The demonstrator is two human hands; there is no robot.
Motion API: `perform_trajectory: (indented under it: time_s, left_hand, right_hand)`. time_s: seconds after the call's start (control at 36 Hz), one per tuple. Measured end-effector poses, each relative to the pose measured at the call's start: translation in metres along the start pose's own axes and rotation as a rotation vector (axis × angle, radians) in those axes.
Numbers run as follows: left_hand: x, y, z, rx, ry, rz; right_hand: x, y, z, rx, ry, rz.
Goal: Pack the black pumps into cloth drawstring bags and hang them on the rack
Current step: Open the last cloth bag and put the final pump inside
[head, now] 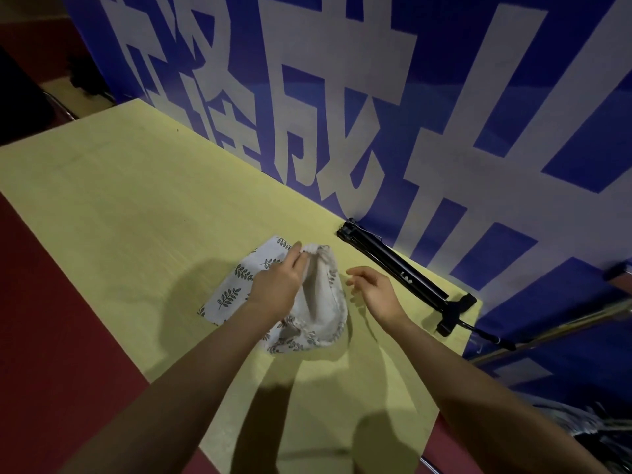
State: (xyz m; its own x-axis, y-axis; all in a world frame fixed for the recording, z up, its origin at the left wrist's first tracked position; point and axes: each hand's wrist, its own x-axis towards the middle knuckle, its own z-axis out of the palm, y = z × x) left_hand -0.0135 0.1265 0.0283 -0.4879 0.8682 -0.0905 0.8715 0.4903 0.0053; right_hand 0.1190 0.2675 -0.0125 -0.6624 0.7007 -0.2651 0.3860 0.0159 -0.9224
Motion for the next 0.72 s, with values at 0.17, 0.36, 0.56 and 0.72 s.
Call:
perform_trajectory:
  time_s: [0.17,0.36,0.56,0.72]
  left_hand:
    - [0.009,-0.005,-0.003,0.002,-0.043,-0.104]
    - [0.008,-0.015,0.01,-0.007,-0.063,-0.219]
    - [0.009,-0.02,0.015,0.026,-0.027,-0.205]
    - [0.011,-0.016,0.013,0.018,-0.029,-0.176]
  right_hand:
    - [0.012,0.036,0.007,-0.526,-0.006,0.039]
    - [0.021,0.05,0.027,-0.798,-0.122,-0.058]
    - [0.029,0.051,0.041,-0.847,-0.045,-0.081]
    - [0.029,0.051,0.035,-0.909,-0.041,-0.098]
